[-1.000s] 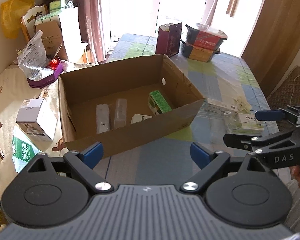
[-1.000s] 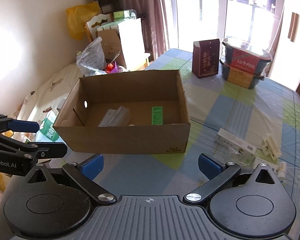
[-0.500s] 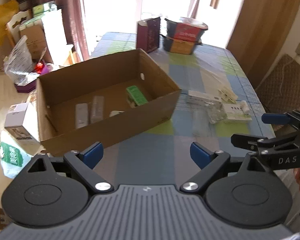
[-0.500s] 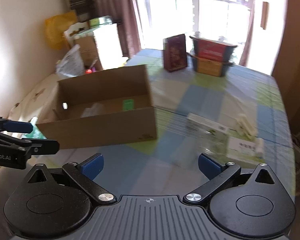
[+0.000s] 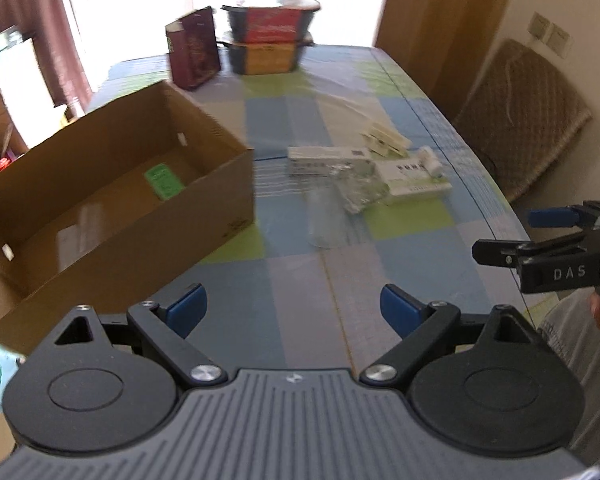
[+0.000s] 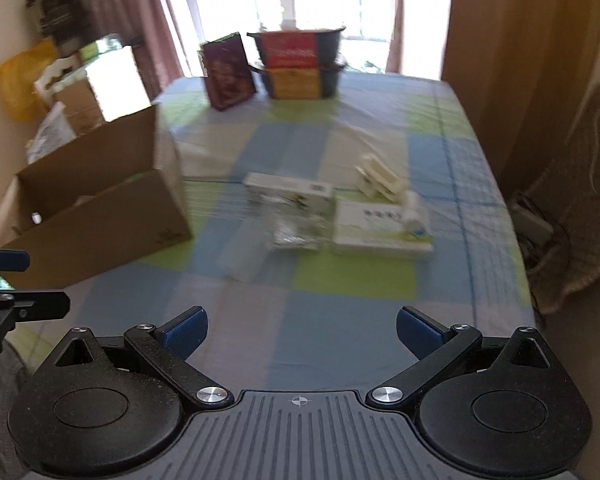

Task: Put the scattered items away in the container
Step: 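Grasp the clear plastic cup with the left gripper while the right grasps the white pill bottle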

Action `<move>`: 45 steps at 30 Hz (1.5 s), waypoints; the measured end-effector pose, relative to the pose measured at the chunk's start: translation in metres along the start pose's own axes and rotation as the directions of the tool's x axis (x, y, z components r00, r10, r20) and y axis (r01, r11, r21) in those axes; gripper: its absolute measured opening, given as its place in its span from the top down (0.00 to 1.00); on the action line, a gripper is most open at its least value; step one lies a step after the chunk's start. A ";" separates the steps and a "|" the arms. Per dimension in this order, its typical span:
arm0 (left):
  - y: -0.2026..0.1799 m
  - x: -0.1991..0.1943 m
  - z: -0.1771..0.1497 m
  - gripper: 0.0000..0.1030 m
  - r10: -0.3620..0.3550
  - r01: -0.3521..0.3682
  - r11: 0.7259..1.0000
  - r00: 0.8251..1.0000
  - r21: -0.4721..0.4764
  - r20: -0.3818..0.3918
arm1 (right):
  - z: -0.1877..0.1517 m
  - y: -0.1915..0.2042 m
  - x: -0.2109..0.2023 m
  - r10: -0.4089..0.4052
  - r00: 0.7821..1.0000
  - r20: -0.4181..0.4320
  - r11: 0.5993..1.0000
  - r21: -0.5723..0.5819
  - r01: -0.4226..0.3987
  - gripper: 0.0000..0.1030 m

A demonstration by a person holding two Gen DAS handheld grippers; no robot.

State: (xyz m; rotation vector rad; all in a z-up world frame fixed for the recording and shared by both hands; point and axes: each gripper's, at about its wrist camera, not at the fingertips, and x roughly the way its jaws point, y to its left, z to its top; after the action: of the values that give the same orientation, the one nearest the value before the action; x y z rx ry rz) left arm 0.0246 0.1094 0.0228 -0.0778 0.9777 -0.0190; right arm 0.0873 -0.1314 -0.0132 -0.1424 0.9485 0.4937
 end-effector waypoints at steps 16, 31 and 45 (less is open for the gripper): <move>-0.038 0.113 0.021 0.14 -0.076 0.080 0.986 0.996 0.147 -0.038 | -0.003 -0.080 0.062 -0.055 0.997 -0.061 0.973 0.222 0.068 0.00; -0.046 0.208 0.046 0.24 -0.056 0.067 0.965 0.997 0.255 -0.049 | 0.009 -0.126 0.101 -0.067 0.991 -0.118 0.902 0.417 0.111 0.00; -0.031 0.234 0.045 0.53 -0.057 0.071 0.973 0.996 0.218 -0.066 | 0.037 -0.123 0.121 -0.102 0.995 0.009 0.939 0.330 0.093 0.00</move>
State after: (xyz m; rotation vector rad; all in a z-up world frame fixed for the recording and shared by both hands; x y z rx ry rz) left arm 0.1933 0.0692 -0.1433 0.0956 1.0266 -0.1896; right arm 0.2305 -0.1864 -0.1013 0.1195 0.9806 0.2387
